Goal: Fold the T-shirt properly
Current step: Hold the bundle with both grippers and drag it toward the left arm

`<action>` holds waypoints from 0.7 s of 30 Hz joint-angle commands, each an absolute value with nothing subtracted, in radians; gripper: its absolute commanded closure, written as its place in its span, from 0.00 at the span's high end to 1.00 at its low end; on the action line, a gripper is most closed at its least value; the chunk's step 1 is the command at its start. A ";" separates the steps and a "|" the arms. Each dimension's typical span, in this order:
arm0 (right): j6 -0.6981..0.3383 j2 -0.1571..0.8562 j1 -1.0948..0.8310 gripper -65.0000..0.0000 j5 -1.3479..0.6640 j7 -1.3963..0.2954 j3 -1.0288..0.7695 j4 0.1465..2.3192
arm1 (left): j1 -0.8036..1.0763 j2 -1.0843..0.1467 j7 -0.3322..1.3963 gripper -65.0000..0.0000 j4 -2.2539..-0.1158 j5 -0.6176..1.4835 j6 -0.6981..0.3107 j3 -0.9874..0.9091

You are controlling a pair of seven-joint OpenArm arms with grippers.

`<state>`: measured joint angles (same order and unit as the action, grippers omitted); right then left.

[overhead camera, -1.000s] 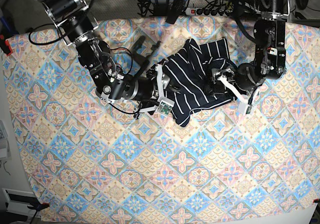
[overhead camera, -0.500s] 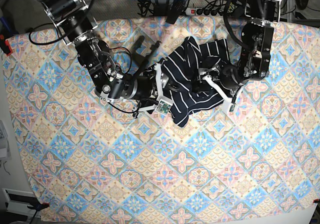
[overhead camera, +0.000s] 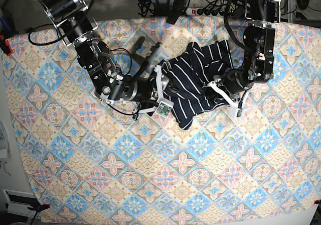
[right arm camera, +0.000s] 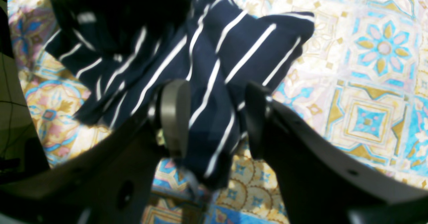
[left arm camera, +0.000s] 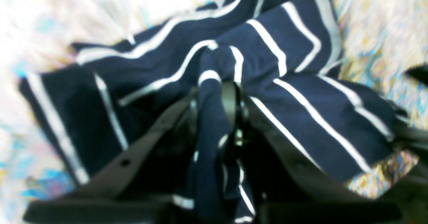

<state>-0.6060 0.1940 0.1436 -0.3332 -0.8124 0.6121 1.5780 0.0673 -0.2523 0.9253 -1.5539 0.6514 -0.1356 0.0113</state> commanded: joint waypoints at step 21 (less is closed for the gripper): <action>-0.610 0.191 0.163 0.41 -0.348 -0.792 0.604 1.589 | 0.151 -0.318 0.964 0.02 -1.735 0.659 -0.143 -0.208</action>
